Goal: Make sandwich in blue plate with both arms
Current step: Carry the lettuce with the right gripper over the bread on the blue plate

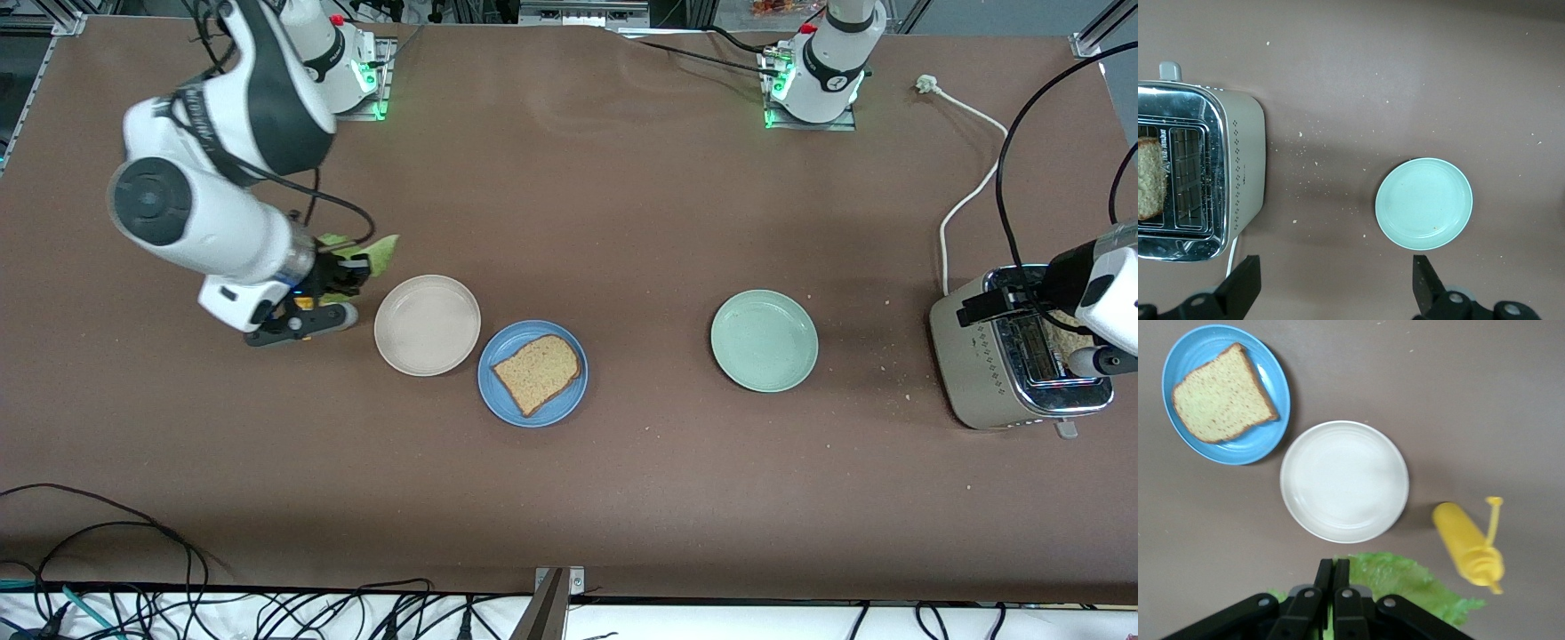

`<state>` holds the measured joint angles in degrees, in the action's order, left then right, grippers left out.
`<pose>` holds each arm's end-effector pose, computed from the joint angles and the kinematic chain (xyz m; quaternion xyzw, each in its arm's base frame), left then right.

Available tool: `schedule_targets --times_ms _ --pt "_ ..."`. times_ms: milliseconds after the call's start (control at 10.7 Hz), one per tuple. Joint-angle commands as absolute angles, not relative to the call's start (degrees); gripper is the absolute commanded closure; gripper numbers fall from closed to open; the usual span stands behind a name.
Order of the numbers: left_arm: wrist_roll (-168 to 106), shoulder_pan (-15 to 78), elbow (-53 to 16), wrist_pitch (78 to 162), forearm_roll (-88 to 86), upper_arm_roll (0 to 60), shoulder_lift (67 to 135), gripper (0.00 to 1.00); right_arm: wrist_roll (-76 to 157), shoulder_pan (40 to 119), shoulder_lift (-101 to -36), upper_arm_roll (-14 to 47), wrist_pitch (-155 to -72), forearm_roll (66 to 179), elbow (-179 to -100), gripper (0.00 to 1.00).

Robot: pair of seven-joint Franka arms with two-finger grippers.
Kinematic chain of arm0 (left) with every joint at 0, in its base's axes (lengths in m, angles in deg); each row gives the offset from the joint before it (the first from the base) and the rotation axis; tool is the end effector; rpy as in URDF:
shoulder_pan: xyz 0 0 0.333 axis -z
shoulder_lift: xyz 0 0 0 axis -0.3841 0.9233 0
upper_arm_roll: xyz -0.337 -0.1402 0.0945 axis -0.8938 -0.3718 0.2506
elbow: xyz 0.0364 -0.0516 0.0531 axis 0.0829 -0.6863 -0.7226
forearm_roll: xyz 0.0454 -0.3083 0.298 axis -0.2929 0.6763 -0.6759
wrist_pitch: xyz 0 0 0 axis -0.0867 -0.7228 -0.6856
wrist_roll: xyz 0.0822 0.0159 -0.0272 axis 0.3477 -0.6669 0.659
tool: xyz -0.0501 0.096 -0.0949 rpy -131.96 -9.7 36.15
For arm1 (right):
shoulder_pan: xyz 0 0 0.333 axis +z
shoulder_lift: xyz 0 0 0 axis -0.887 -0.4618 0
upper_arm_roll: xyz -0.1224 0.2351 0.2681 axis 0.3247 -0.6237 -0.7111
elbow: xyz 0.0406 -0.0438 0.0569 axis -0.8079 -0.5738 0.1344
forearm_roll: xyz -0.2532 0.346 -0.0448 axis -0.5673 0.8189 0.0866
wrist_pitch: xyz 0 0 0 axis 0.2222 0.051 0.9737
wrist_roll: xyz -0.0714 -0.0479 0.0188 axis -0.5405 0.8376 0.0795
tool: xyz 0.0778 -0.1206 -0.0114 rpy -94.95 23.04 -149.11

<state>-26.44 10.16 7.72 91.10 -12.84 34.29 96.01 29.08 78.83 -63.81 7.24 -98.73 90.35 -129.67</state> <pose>0.7079 0.0179 0.5660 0.9951 0.0855 -0.0480 0.0144 0.6541 0.2452 0.4572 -0.9909 -0.1074 0.0736 0.0357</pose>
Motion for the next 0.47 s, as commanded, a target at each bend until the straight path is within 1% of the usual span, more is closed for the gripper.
schedule_targets --times_ms 0,187,374 --pt "-27.8 9.7 6.9 91.5 -14.2 33.8 95.1 0.01 13.5 86.9 -72.9 7.8 -97.9 89.8 -119.2 1.0" --pt "-27.8 9.7 6.9 91.5 -14.2 33.8 95.1 0.01 7.3 90.5 -77.3 8.1 -99.4 89.7 -116.1 1.0" --pt "-27.7 9.7 6.9 91.5 -14.2 33.8 95.1 0.01 3.2 92.7 -80.7 8.7 -103.7 89.8 -114.9 1.0"
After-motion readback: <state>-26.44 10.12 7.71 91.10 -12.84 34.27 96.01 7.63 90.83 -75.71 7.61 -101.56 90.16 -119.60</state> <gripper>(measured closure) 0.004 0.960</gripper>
